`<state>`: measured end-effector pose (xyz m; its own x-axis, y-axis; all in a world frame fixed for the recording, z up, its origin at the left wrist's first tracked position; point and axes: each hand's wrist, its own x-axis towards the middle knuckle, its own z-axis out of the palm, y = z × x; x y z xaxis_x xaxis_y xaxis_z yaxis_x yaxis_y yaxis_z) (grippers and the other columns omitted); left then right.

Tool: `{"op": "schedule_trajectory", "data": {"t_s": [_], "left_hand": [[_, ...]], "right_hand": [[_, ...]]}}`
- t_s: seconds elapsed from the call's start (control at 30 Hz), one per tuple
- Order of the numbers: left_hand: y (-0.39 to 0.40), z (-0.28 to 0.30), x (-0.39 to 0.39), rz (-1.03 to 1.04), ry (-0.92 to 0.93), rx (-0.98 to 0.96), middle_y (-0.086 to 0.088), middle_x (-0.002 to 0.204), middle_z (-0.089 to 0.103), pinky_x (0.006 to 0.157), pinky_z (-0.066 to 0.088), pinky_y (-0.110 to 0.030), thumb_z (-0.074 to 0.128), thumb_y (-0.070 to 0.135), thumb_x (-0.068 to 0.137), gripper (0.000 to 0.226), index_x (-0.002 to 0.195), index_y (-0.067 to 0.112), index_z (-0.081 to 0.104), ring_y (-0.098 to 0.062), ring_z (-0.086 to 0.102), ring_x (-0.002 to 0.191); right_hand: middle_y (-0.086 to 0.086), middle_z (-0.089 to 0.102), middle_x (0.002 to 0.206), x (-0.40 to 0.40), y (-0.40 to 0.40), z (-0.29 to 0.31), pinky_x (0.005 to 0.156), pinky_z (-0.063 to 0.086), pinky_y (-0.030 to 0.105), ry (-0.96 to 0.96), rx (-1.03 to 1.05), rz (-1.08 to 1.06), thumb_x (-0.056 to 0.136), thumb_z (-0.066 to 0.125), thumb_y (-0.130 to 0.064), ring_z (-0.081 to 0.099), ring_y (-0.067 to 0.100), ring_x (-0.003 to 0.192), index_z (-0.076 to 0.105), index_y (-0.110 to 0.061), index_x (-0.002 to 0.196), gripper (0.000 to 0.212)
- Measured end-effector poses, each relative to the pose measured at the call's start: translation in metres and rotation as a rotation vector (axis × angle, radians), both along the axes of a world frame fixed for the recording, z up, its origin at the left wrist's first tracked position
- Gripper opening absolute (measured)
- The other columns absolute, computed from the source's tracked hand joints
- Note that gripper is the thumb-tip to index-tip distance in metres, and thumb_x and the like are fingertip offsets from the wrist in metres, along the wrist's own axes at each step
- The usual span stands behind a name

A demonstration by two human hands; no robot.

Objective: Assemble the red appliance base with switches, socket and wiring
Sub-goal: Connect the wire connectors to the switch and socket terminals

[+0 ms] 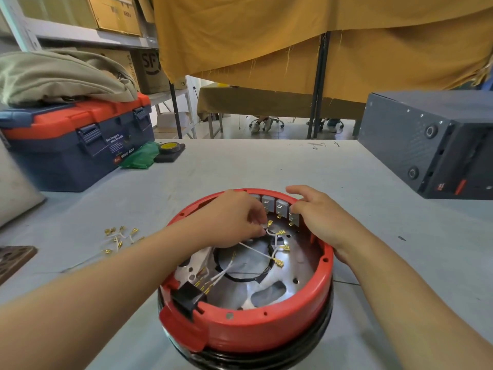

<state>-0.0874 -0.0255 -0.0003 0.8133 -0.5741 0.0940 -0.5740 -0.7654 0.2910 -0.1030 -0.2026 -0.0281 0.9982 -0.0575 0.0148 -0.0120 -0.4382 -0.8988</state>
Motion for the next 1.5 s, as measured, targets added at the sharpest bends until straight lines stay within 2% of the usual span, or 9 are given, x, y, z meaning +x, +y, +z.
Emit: {"op": "schedule_trajectory", "data": {"t_s": [0.1, 0.47, 0.73, 0.87, 1.0, 1.1, 1.2, 1.37, 1.5], "left_hand": [[-0.004, -0.002, -0.001, 0.024, -0.004, -0.016, 0.005, 0.093, 0.069, 0.070, 0.044, -0.017, 0.069, 0.027, 0.082, 0.012, 0.093, 0.021, 0.071, -0.007, 0.059, 0.083], [0.008, -0.003, 0.002, 0.116, 0.070, -0.131, 0.011, 0.069, 0.062, 0.057, 0.040, -0.014, 0.069, 0.026, 0.082, 0.006, 0.077, 0.023, 0.068, -0.003, 0.053, 0.063], [0.011, 0.000, 0.009, 0.241, 0.172, -0.216, 0.003, 0.066, 0.069, 0.058, 0.049, -0.014, 0.068, 0.016, 0.083, 0.006, 0.079, 0.012, 0.069, -0.001, 0.059, 0.052], [0.012, 0.004, 0.012, 0.250, 0.194, -0.145, 0.006, 0.059, 0.066, 0.054, 0.043, -0.011, 0.069, 0.021, 0.082, 0.009, 0.078, 0.013, 0.070, 0.003, 0.056, 0.049], [0.005, 0.006, 0.012, 0.237, 0.237, -0.162, 0.004, 0.064, 0.070, 0.058, 0.043, -0.014, 0.071, 0.021, 0.081, 0.011, 0.078, 0.012, 0.070, 0.001, 0.060, 0.052], [0.002, 0.001, 0.009, 0.236, 0.264, -0.200, 0.002, 0.069, 0.072, 0.064, 0.049, -0.018, 0.074, 0.023, 0.078, 0.012, 0.077, 0.012, 0.071, -0.003, 0.062, 0.057], [0.002, -0.001, 0.006, 0.228, 0.267, -0.230, 0.000, 0.071, 0.073, 0.068, 0.050, -0.023, 0.075, 0.025, 0.076, 0.012, 0.076, 0.013, 0.072, -0.006, 0.062, 0.060], [-0.001, -0.004, 0.002, 0.179, 0.258, -0.224, 0.004, 0.064, 0.069, 0.053, 0.042, -0.010, 0.076, 0.032, 0.073, 0.015, 0.070, 0.018, 0.072, 0.001, 0.055, 0.055], [-0.002, -0.007, 0.003, 0.170, 0.243, -0.263, 0.005, 0.058, 0.068, 0.048, 0.038, -0.005, 0.076, 0.030, 0.073, 0.015, 0.067, 0.017, 0.071, 0.004, 0.055, 0.049]], "right_hand": [[-0.010, 0.059, 0.103, 0.000, -0.004, 0.000, 0.077, 0.044, 0.027, -0.016, -0.061, -0.020, 0.091, 0.048, -0.024, 0.056, 0.009, 0.094, 0.052, -0.032, 0.130, 0.040], [-0.012, 0.054, 0.134, -0.003, -0.004, 0.003, 0.109, 0.036, 0.033, -0.061, -0.047, 0.110, 0.096, 0.049, -0.013, 0.050, 0.008, 0.122, 0.052, -0.030, 0.133, 0.042], [-0.002, 0.054, 0.136, -0.006, 0.008, 0.000, 0.106, 0.040, 0.032, -0.107, 0.004, 0.026, 0.097, 0.042, -0.007, 0.050, 0.014, 0.122, 0.055, -0.026, 0.132, 0.041], [0.000, 0.052, 0.136, -0.008, 0.013, 0.000, 0.089, 0.037, 0.022, -0.129, -0.079, -0.017, 0.096, 0.038, -0.007, 0.049, 0.015, 0.116, 0.050, -0.024, 0.134, 0.044], [-0.005, 0.060, 0.101, -0.007, 0.007, 0.003, 0.061, 0.039, 0.019, -0.120, -0.145, -0.051, 0.092, 0.046, -0.014, 0.055, 0.007, 0.079, 0.056, -0.023, 0.120, 0.031], [-0.008, 0.056, 0.081, -0.006, -0.002, 0.005, 0.053, 0.035, 0.023, -0.093, -0.174, -0.092, 0.088, 0.059, -0.031, 0.054, 0.010, 0.069, 0.062, -0.023, 0.099, 0.014], [-0.005, 0.059, 0.078, -0.004, -0.007, 0.006, 0.053, 0.034, 0.024, -0.084, -0.146, -0.114, 0.081, 0.067, -0.043, 0.054, 0.011, 0.067, 0.065, -0.021, 0.084, 0.022], [-0.002, 0.066, 0.099, -0.003, -0.005, 0.004, 0.071, 0.045, 0.017, -0.096, 0.032, 0.002, 0.082, 0.071, -0.028, 0.062, 0.008, 0.086, 0.066, -0.023, 0.096, 0.015], [-0.004, 0.062, 0.124, 0.000, -0.005, 0.001, 0.098, 0.044, 0.023, -0.027, 0.139, 0.179, 0.091, 0.059, -0.011, 0.060, 0.007, 0.110, 0.058, -0.024, 0.124, 0.035]]}}
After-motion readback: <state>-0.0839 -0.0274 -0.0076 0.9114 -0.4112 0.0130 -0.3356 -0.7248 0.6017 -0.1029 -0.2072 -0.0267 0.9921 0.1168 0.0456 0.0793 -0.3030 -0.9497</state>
